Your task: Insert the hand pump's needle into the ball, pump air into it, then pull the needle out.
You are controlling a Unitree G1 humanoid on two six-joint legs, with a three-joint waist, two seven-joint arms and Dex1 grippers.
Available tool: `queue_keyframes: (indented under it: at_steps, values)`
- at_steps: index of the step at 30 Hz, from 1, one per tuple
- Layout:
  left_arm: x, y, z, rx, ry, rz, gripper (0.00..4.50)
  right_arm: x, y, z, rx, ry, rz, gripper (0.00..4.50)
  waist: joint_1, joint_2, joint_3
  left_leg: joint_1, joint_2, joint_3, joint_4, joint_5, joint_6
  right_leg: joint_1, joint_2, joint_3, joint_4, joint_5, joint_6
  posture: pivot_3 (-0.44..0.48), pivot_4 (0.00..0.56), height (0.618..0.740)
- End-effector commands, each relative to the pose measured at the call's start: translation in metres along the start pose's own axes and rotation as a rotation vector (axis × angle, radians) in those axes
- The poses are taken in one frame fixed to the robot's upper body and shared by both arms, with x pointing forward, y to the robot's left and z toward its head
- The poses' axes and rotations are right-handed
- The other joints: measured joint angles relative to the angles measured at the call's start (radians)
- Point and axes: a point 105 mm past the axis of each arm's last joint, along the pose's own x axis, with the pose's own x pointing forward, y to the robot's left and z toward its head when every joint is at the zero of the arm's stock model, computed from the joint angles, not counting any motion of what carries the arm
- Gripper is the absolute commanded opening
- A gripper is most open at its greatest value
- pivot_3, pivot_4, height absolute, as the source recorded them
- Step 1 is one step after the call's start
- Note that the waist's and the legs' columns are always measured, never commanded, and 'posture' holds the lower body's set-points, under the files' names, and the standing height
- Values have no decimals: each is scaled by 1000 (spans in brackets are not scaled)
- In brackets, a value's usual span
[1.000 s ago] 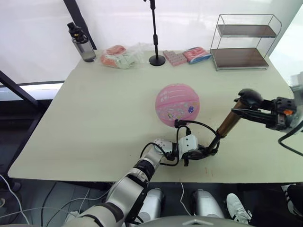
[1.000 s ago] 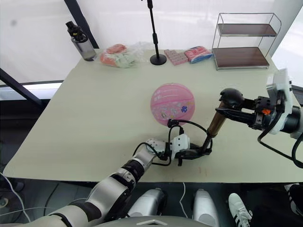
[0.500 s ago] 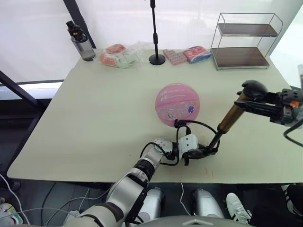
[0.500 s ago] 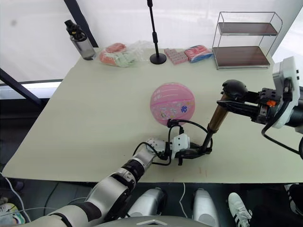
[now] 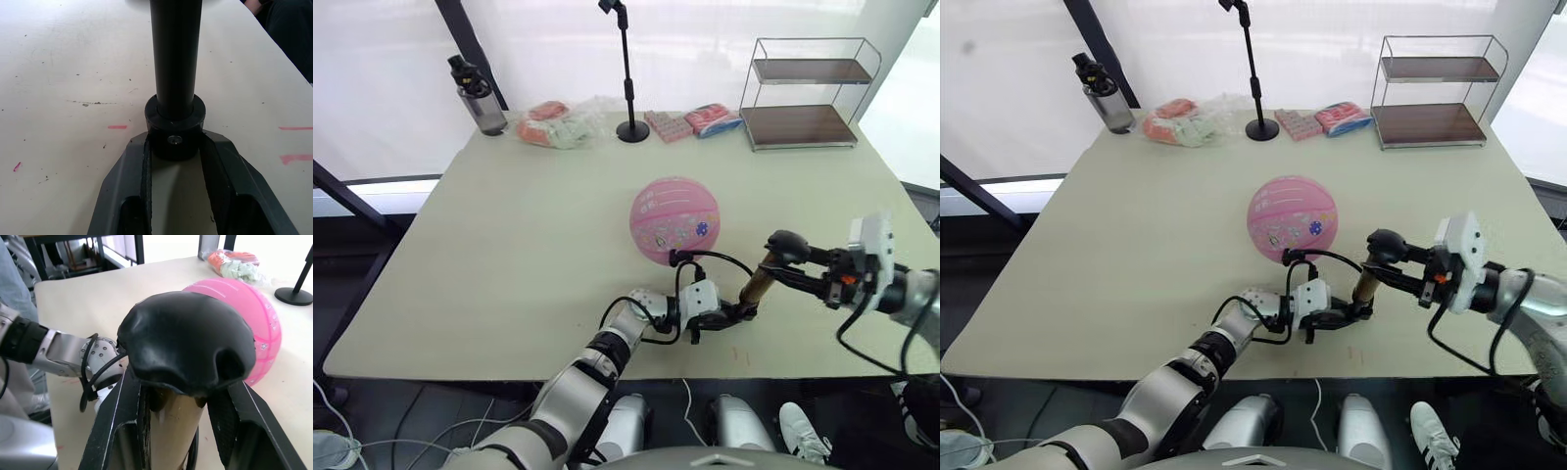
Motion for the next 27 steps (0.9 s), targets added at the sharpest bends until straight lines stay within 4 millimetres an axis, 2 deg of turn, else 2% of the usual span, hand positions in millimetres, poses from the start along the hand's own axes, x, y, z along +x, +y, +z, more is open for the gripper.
queue_keyframes:
  at_steps: [1,6,8,10,12,15,18,22,27]
  values:
    - [-3,-19,-28,-90,74,-36,1095,-2,-7,-52,40,167,-74,1080,-1,-1,-1,1,0,1,0,0,0,0,0,1,0,0,0,0,150,740]
    - [-3,-19,-28,-92,73,-35,1095,3,0,-68,66,170,-80,1080,-1,1,-3,1,0,1,0,0,0,0,0,1,0,0,0,0,150,740]
    - [-3,-19,-28,-90,73,-35,1095,4,1,-66,61,162,-75,1080,-1,0,-3,1,0,1,0,0,0,0,0,1,0,0,0,0,150,740]
    - [-4,-19,-29,-90,74,-34,1095,3,0,-55,58,133,-77,1080,-1,0,-3,1,0,1,0,0,0,0,0,1,0,0,0,0,150,740]
    - [-4,-19,-29,-90,75,-35,1095,0,-5,-38,48,91,-85,1080,-1,1,-3,1,0,1,0,0,0,0,0,1,0,0,0,0,150,740]
    - [-4,-20,-29,-92,75,-38,1095,-9,-16,1,5,22,-93,1080,3,1,-1,0,0,1,0,0,0,0,0,1,0,0,0,0,150,740]
    - [-5,-20,-29,-94,74,-42,1095,-15,-19,26,-30,-5,-80,1080,6,5,5,-3,-1,1,0,0,0,-1,-1,1,0,0,0,0,150,740]
    - [-5,-20,-30,-96,74,-43,1095,-22,-22,69,-73,-65,-66,1080,7,7,9,-6,-3,0,0,0,0,-4,-2,0,0,0,0,0,150,740]
    - [-5,-20,-30,-96,73,-42,1095,-34,-22,103,-100,-84,-51,1080,8,7,10,-16,-3,-2,3,0,0,-11,-2,-2,0,3,-3,0,150,740]
